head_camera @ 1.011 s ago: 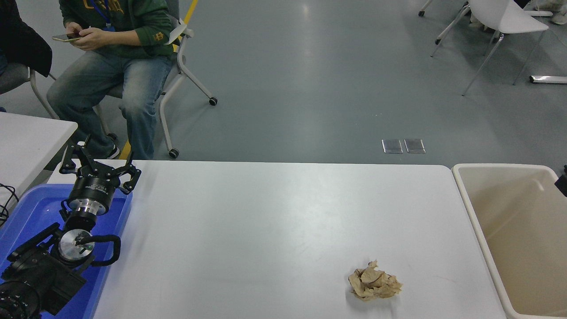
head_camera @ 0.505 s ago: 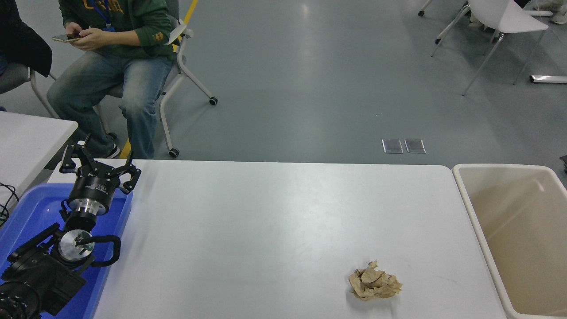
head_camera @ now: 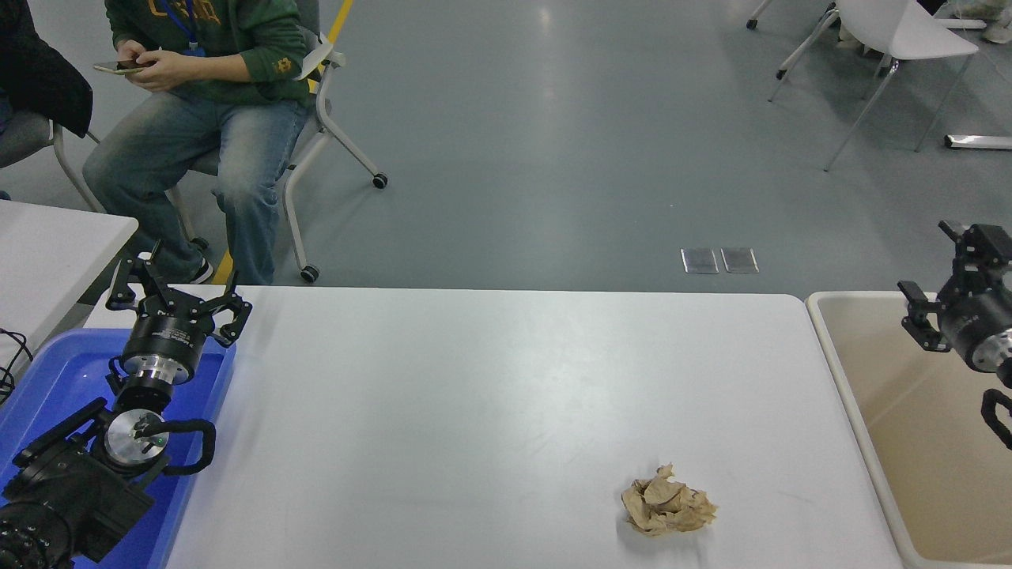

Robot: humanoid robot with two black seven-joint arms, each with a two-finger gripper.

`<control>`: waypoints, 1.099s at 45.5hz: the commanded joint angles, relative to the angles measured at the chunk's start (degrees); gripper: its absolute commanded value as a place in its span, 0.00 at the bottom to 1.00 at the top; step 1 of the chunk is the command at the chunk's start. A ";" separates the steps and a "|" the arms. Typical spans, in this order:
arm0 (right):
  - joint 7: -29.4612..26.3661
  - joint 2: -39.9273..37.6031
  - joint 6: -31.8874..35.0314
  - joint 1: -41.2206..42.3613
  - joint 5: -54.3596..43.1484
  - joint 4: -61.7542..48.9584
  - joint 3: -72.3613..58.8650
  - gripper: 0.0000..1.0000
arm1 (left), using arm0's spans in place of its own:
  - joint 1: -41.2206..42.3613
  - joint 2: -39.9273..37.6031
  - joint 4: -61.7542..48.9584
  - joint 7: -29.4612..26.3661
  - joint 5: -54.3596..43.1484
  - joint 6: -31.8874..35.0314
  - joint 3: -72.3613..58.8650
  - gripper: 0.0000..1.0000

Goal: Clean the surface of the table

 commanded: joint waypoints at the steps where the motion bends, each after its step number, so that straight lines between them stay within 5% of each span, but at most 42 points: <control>1: 0.32 6.49 5.77 -0.93 5.02 0.18 1.86 1.00 | -0.04 0.01 0.00 -0.01 -0.01 0.00 0.00 1.00; 15: 0.93 11.78 5.86 -1.20 5.02 -1.04 2.39 1.00 | 0.05 0.01 0.00 -0.01 -0.01 0.00 0.00 1.00; 25: 5.59 20.56 5.77 5.39 4.85 -17.56 1.51 1.00 | 0.04 0.02 0.00 -0.01 -0.01 0.00 0.00 1.00; 50: 9.46 20.57 5.59 4.78 5.64 -19.24 1.86 1.00 | 0.04 0.02 0.00 -0.01 -0.01 0.00 0.00 1.00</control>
